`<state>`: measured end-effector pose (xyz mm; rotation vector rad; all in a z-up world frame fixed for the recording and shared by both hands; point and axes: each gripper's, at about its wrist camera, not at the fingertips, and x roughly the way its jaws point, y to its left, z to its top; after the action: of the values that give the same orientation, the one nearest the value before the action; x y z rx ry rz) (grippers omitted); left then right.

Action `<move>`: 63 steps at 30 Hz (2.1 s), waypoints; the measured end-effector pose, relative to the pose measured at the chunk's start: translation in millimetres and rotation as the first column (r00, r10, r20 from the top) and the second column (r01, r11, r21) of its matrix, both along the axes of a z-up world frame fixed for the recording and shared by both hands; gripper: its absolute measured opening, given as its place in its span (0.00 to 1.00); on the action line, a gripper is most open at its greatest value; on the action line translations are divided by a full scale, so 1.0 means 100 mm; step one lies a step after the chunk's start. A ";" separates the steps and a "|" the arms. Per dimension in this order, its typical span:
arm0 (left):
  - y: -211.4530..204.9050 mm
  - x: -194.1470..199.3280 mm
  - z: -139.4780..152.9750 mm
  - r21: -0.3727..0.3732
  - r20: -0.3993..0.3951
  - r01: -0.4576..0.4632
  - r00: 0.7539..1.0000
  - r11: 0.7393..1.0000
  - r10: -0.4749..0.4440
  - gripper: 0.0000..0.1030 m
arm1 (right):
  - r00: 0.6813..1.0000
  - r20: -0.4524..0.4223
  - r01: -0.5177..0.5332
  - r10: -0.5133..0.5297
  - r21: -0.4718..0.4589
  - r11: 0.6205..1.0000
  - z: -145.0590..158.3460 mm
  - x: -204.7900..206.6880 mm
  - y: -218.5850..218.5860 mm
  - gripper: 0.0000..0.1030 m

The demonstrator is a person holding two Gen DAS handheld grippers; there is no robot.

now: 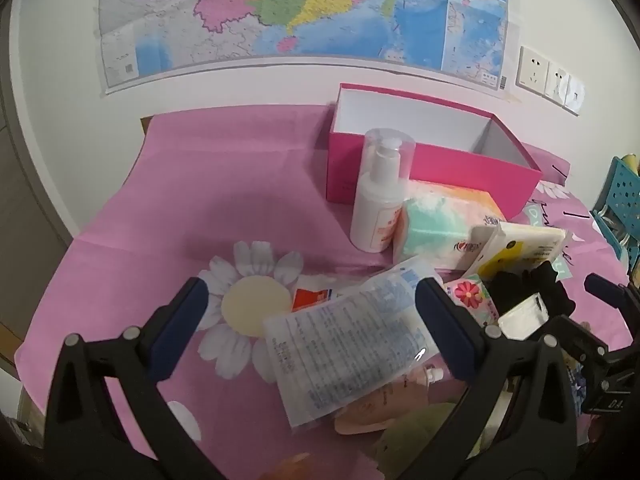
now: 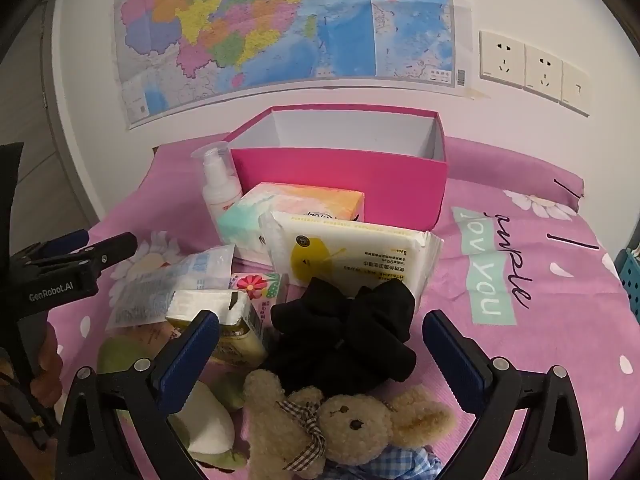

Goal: Organize soft objects
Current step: 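Move the left gripper toward the clear plastic bag on the pile, then close the left gripper on the clear plastic bag and lift it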

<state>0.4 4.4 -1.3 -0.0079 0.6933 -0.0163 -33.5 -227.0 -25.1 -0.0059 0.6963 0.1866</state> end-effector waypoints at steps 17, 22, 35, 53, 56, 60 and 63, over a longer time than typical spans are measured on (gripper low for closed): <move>0.01 -0.15 0.01 0.017 -0.029 0.177 0.984 0.984 -0.177 1.00 | 0.986 -0.005 -0.168 0.169 0.037 0.985 0.06 -0.07 0.12 0.95; 0.06 -0.25 -0.02 0.046 -0.040 0.240 0.970 0.970 -0.239 1.00 | 0.974 -0.023 -0.223 0.225 0.070 0.972 0.03 -0.20 0.09 0.93; 0.21 -0.15 -0.09 -0.013 -0.097 0.271 0.958 0.963 -0.271 0.97 | 0.971 -0.038 -0.230 0.234 0.085 0.969 0.05 -0.14 0.04 0.85; 0.35 0.05 -0.53 -0.211 -0.295 0.334 0.874 0.919 -0.385 0.81 | 0.796 -0.356 -0.475 0.489 0.132 0.870 -0.19 1.15 0.86 0.74; 0.34 0.10 -0.58 -0.237 -0.312 0.338 0.862 0.911 -0.401 0.78 | 0.778 -0.368 -0.507 0.509 0.109 0.855 -0.26 1.21 0.99 0.74; 0.36 0.12 -0.59 -0.280 -0.303 0.353 0.850 0.893 -0.431 0.65 | 0.737 -0.420 -0.537 0.530 0.113 0.836 -0.43 1.26 1.17 0.74; 0.39 0.11 -0.59 -0.297 -0.295 0.355 0.849 0.887 -0.439 0.62 | 0.733 -0.395 -0.554 0.553 0.125 0.823 -0.43 1.24 1.19 0.69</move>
<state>11.1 43.3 -60.4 -0.0929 1.0455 -0.5124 90.9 -107.8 -67.9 -0.1849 1.1159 0.7880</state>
